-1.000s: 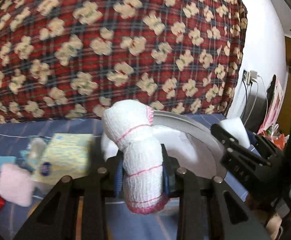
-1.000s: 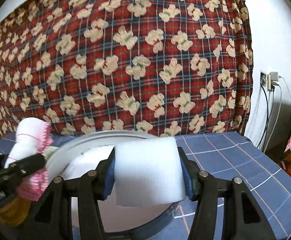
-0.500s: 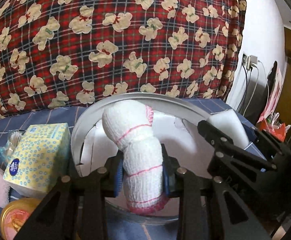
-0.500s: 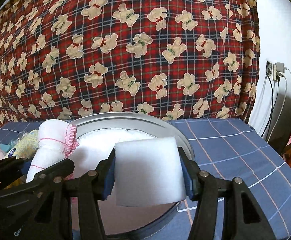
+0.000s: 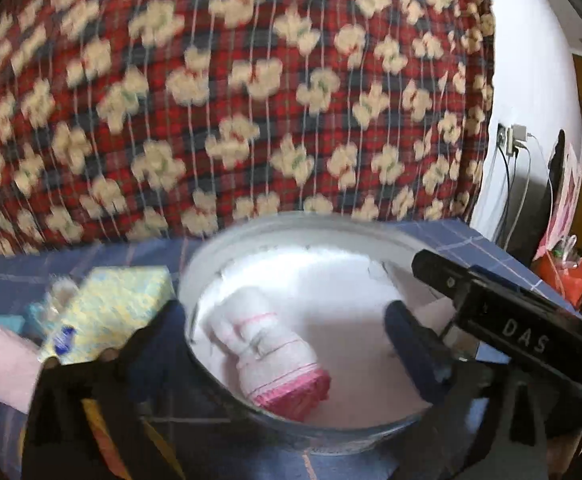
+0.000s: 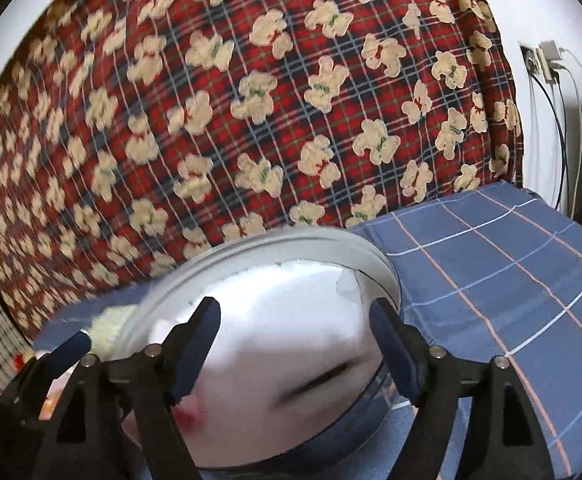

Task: Organize soft objects
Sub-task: 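Carry the towel and sponge to the round tin and release both inside, then withdraw both open grippers from the tin back toward the table items, then grasp the clear plastic bag with the left gripper while the right gripper grasps the red pouch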

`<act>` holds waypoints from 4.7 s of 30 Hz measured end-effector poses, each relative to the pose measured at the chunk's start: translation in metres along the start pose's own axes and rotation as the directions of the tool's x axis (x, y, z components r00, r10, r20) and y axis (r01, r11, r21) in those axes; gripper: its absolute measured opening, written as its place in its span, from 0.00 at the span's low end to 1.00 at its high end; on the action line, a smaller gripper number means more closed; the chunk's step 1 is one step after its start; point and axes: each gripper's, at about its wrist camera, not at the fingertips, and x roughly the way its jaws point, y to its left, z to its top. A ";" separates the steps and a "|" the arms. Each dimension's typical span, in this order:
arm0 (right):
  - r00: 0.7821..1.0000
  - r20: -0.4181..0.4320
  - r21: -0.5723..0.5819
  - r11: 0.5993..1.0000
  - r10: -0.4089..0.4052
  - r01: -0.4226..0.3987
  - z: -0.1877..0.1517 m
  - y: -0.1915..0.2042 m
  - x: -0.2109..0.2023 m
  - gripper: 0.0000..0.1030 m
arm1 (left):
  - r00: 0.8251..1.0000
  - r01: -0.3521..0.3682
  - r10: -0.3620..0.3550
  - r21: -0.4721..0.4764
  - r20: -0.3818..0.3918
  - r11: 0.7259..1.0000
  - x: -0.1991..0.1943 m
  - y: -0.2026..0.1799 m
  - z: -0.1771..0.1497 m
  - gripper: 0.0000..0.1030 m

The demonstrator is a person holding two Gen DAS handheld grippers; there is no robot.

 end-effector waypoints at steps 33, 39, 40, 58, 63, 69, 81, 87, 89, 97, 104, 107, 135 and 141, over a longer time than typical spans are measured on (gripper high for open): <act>0.949 0.295 -0.079 0.986 -0.116 0.145 -0.010 0.029 -0.043 0.78 | 0.973 -0.164 0.150 0.068 0.174 0.984 -0.058 0.021 -0.021 1.00; 0.954 0.276 -0.102 0.984 -0.115 0.148 -0.016 0.041 -0.042 0.78 | 0.966 -0.190 0.174 0.068 0.190 0.980 -0.074 0.036 -0.026 1.00; 0.957 0.268 -0.100 0.985 -0.110 0.141 -0.017 0.043 -0.042 0.78 | 0.966 -0.193 0.178 0.067 0.190 0.979 -0.076 0.039 -0.027 1.00; 0.987 0.160 -0.163 0.987 0.032 -0.006 -0.050 0.114 -0.044 0.78 | 0.938 -0.290 0.287 -0.015 0.193 0.957 -0.113 0.118 -0.040 1.00; 0.990 0.096 -0.193 0.978 0.105 -0.085 -0.061 0.148 -0.036 0.78 | 0.927 -0.329 0.336 -0.068 0.167 0.942 -0.119 0.152 -0.043 1.00; 0.985 0.053 -0.221 0.964 0.166 -0.150 -0.073 0.183 -0.031 0.78 | 0.901 -0.398 0.411 -0.110 0.140 0.911 -0.129 0.196 -0.047 1.00; 0.956 -0.045 -0.282 0.914 0.290 -0.291 -0.098 0.260 -0.020 0.78 | 0.820 -0.549 0.572 -0.331 -0.031 0.768 -0.151 0.299 -0.064 1.00; 0.934 -0.113 -0.321 0.877 0.338 -0.356 -0.110 0.301 -0.013 0.78 | 0.820 -0.558 0.534 -0.498 -0.208 0.664 -0.156 0.351 -0.089 1.00; 0.927 -0.141 -0.335 0.865 0.347 -0.375 -0.113 0.313 -0.008 0.78 | 0.815 -0.567 0.519 -0.535 -0.256 0.626 -0.155 0.361 -0.097 1.00; 0.900 -0.228 -0.327 0.842 0.371 -0.430 -0.121 0.335 0.005 0.78 | 0.799 -0.601 0.457 -0.537 -0.390 0.593 -0.137 0.371 -0.110 0.99; 0.897 -0.242 -0.288 0.855 0.371 -0.432 -0.119 0.331 0.008 0.78 | 0.813 -0.580 0.430 -0.483 -0.391 0.657 -0.130 0.363 -0.104 0.53; 0.893 -0.256 -0.280 0.855 0.371 -0.436 -0.120 0.331 0.010 0.78 | 0.825 -0.559 0.411 -0.450 -0.389 0.697 -0.126 0.359 -0.101 0.43; 0.767 -0.608 -0.425 0.731 0.207 -0.534 -0.169 0.416 0.081 0.55 | 0.859 -0.398 0.512 -0.622 0.005 0.675 -0.203 0.364 -0.102 0.35; 0.756 -0.580 -0.358 0.738 0.304 -0.571 -0.159 0.396 0.063 0.34 | 0.851 -0.415 0.525 -0.605 0.006 0.680 -0.204 0.361 -0.102 0.35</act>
